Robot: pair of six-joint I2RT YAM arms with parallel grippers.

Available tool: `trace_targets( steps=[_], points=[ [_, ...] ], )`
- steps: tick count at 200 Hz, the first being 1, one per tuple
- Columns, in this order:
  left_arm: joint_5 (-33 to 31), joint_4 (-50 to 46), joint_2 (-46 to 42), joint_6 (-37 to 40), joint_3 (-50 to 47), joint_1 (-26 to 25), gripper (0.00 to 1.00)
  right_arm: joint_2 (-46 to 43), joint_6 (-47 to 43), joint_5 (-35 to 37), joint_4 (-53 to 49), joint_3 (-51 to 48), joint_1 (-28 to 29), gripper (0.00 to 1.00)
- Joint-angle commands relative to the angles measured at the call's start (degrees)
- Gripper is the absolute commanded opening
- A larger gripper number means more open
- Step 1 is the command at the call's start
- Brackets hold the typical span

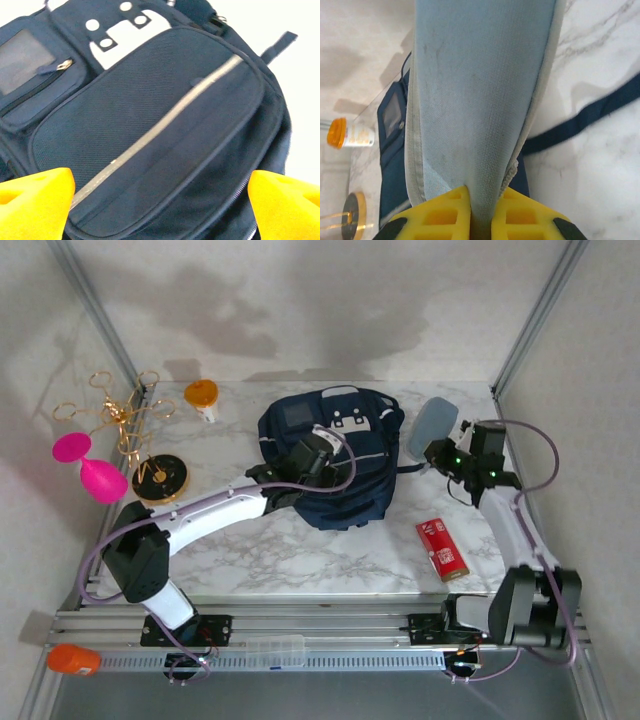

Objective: Pack the student bag
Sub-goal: Pick up the pencil pouch from the top-right of the table, then open the student bag at the center of the table.

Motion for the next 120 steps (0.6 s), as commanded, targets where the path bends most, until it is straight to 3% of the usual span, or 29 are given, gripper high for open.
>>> trace_targets(
  steps=[1, 21, 47, 80, 120],
  points=[
    [-0.49, -0.42, 1.98, 8.87, 1.66, -3.58, 0.92, -5.73, -3.50, -0.81, -7.65, -2.02, -0.10, 0.11],
    [-0.92, -0.80, 5.82, 11.45, 3.29, -4.37, 0.94, -10.23, -3.76, -2.52, -8.82, -4.23, -0.15, 0.17],
    [-1.34, -2.80, 11.06, 12.92, 6.01, -4.63, 0.96, -10.23, -4.87, -4.09, -11.54, -4.89, -0.14, 0.18],
    [-9.10, -0.32, 15.38, 14.27, 7.68, -3.85, 0.95, -10.65, -4.98, -4.77, -10.37, -6.76, -0.09, 0.18],
    [-4.04, -1.85, 14.49, 14.45, 9.91, -0.03, 0.85, -10.23, -5.46, -6.58, -9.51, -7.78, -0.12, 0.19]
  ],
)
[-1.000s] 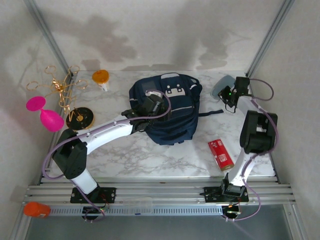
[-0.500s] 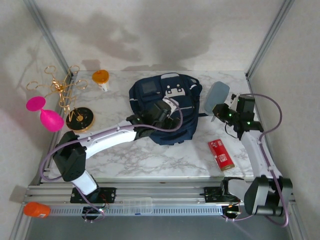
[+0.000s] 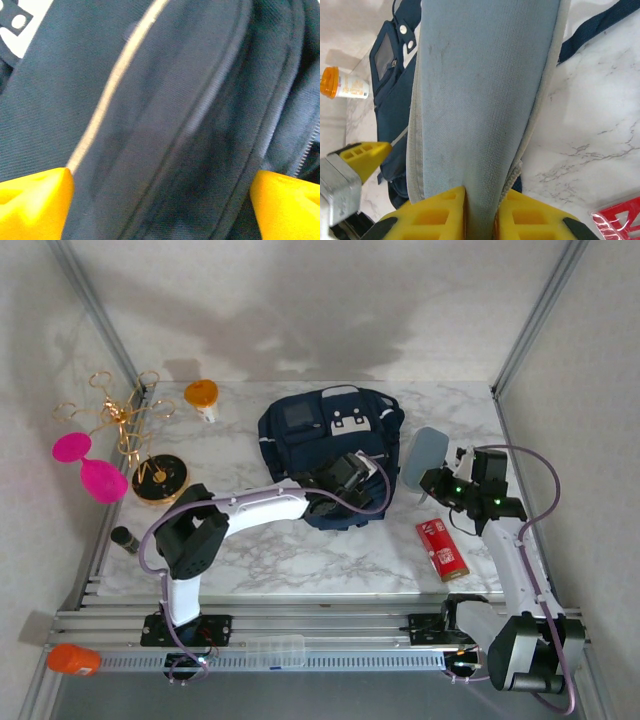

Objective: Pack the student bag
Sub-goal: Open the student bag at the center of the table.

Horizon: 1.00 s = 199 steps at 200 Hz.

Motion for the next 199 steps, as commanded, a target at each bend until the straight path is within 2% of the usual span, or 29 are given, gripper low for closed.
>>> trace_targets(
  steps=[1, 25, 45, 57, 80, 100, 125, 153, 174, 199],
  points=[
    [0.83, -0.77, -1.75, 1.31, 2.62, 3.10, 0.84, 0.03, -1.57, -2.48, 0.59, -0.93, -0.12, 0.19],
    [6.63, -1.74, -1.66, 0.88, 3.67, 5.35, 0.83, 0.81, -1.76, -3.36, 1.30, -1.66, -0.07, 0.19],
    [7.39, -3.09, -0.44, 1.01, 4.23, 5.61, 0.82, 1.86, -2.49, -3.62, 0.97, -1.08, -0.11, 0.19],
    [7.07, -2.12, 0.19, 0.93, 3.73, 5.58, 0.75, 1.96, -2.57, -3.36, 0.96, -1.13, -0.07, 0.20],
    [6.57, -1.17, 1.31, 0.12, 3.61, 4.27, 0.55, 2.08, -2.08, -3.93, 1.40, -1.20, -0.06, 0.20],
    [2.83, 1.91, 1.25, 0.41, 2.78, 3.87, 0.27, 2.49, -2.30, -4.44, 0.02, -0.10, -0.10, 0.20],
    [1.72, -1.19, 1.77, -1.52, 7.82, 4.12, 0.00, 1.90, -2.73, -6.05, -2.70, 0.74, 0.02, 0.20],
    [0.20, -4.31, 0.37, -7.05, 12.81, 3.92, 0.00, -0.04, -1.07, -7.75, -5.10, -1.08, 0.19, 0.20],
    [-1.05, -7.31, -0.29, -11.88, 16.75, 3.49, 0.00, -1.30, 3.27, -10.49, -0.43, -4.55, 1.80, 0.20],
    [-3.58, -11.53, -0.53, -17.14, 21.31, 1.89, 0.00, 1.57, 8.71, -12.26, 7.33, -4.55, 5.51, 0.20]
  ],
)
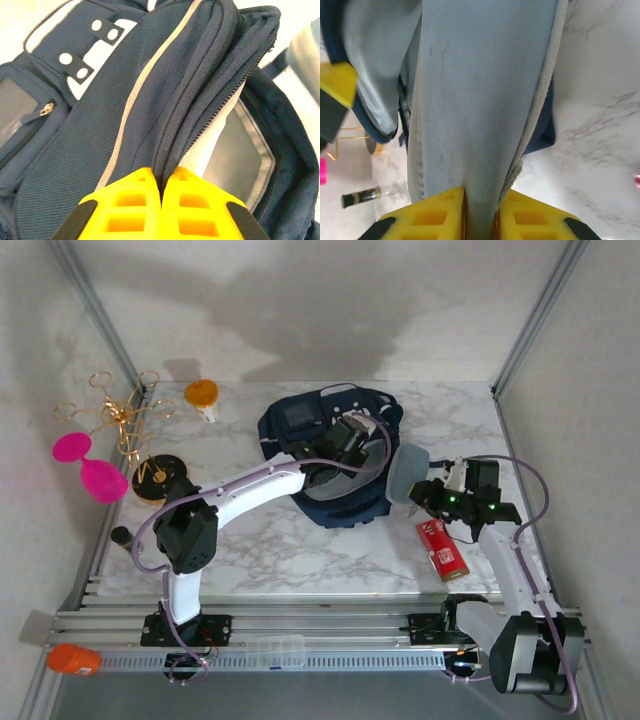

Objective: Pack the student bag
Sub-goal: Open the student bag at the center of the table, then place the pencil pouch in the student bag.

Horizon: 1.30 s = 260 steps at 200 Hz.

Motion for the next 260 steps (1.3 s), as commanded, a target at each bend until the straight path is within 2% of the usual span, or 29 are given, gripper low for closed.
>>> trace_targets(
  steps=[1, 35, 47, 64, 87, 104, 116, 128, 134, 166, 177, 196, 216, 229, 246, 260],
  points=[
    [-5.00, -3.75, -1.82, -8.27, 5.38, -1.43, 0.00, 2.04, 6.17, -4.05, 8.63, -0.51, 3.35, 0.20],
    [-6.23, -8.50, -1.46, -19.41, 11.12, -4.08, 0.00, 12.96, 15.16, -1.12, 23.80, -0.44, 8.56, 0.18],
    [-6.07, -9.19, -1.14, -23.15, 12.53, -5.46, 0.00, 16.91, 16.57, 2.49, 27.93, 1.48, 11.68, 0.19],
    [-7.85, -10.02, -0.24, -27.92, 14.95, -7.43, 0.00, 22.97, 18.56, 7.97, 32.79, 4.54, 15.28, 0.25],
    [-11.32, -12.95, 2.19, -34.31, 19.63, -7.32, 0.00, 32.11, 22.65, 8.29, 44.50, 7.44, 18.50, 0.32],
    [-12.10, -13.41, 2.71, -36.26, 21.47, -6.68, 0.00, 36.98, 20.44, 7.70, 45.34, 11.66, 20.67, 0.36],
    [-12.44, -13.32, 2.73, -35.96, 21.96, -6.28, 0.00, 36.92, 19.27, 7.27, 44.33, 12.08, 20.93, 0.41],
    [-12.46, -14.09, 2.49, -36.09, 22.38, -5.64, 0.00, 34.60, 18.23, 7.87, 44.23, 9.97, 20.65, 0.56],
    [-12.36, -14.14, 2.31, -35.79, 22.21, -5.38, 0.00, 33.19, 17.42, 8.40, 43.25, 8.96, 20.54, 0.60],
    [-12.56, -13.99, 0.90, -35.20, 20.45, -4.64, 0.00, 29.88, 14.87, 8.60, 36.49, 6.87, 18.59, 0.65],
    [-12.88, -14.39, 0.54, -35.22, 20.12, -4.64, 0.00, 30.02, 14.49, 9.74, 34.57, 7.23, 17.65, 0.63],
    [-12.68, -13.88, -0.50, -34.81, 18.63, -4.51, 0.00, 30.99, 13.05, 13.65, 33.46, 8.92, 16.42, 0.55],
    [-12.05, -13.28, -1.22, -34.61, 17.24, -4.29, 0.00, 36.11, 10.24, 17.85, 30.34, 14.95, 16.35, 0.37],
    [-11.44, -13.10, -1.31, -34.40, 16.86, -4.24, 0.00, 40.28, 9.77, 17.93, 30.19, 18.47, 16.71, 0.34],
    [-11.97, -12.96, -1.35, -34.53, 16.40, -4.07, 0.00, 43.97, 11.16, 14.70, 35.64, 18.99, 17.90, 0.17],
    [-11.91, -13.12, -1.41, -34.94, 16.27, -3.63, 0.00, 46.35, 11.99, 11.88, 40.39, 19.01, 20.16, 0.12]
  ],
)
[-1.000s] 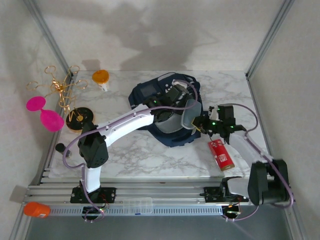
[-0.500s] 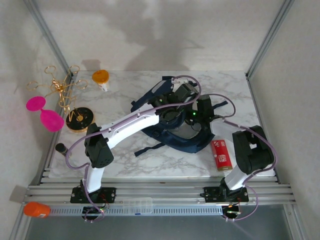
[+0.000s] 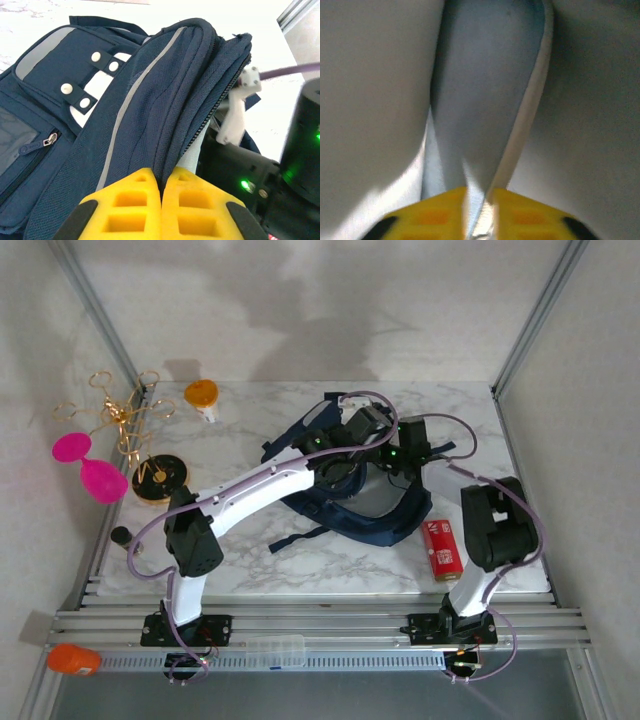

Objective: Pack the student bag
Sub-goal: Place the pencil pouch in the student bag.

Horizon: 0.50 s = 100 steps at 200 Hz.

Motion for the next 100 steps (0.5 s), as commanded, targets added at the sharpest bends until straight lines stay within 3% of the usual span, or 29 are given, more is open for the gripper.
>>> trace_targets(
  steps=[1, 24, 47, 71, 100],
  points=[
    [-3.21, 2.03, -3.46, -0.67, -0.26, 1.60, 0.00, 4.06, -0.09, -2.98, 5.42, 0.95, 3.36, 0.12],
    [-3.69, 1.89, -3.97, -1.33, -0.76, 2.20, 0.00, 5.22, -0.19, -5.70, 7.64, 1.55, 6.73, 0.07],
    [-4.63, 2.09, -4.68, -1.12, -1.75, 2.84, 0.00, 0.12, -0.26, -4.32, 6.60, -1.87, 6.06, 0.07],
    [-4.55, 1.32, -5.33, -1.04, -2.83, 3.46, 0.00, -9.80, -0.41, -3.10, 4.62, -7.58, 2.03, 0.23],
    [-1.39, 4.67, -6.75, -0.91, -8.67, 3.42, 0.00, -21.52, -6.10, 1.56, -6.54, -11.27, -4.23, 0.36]
  ],
)
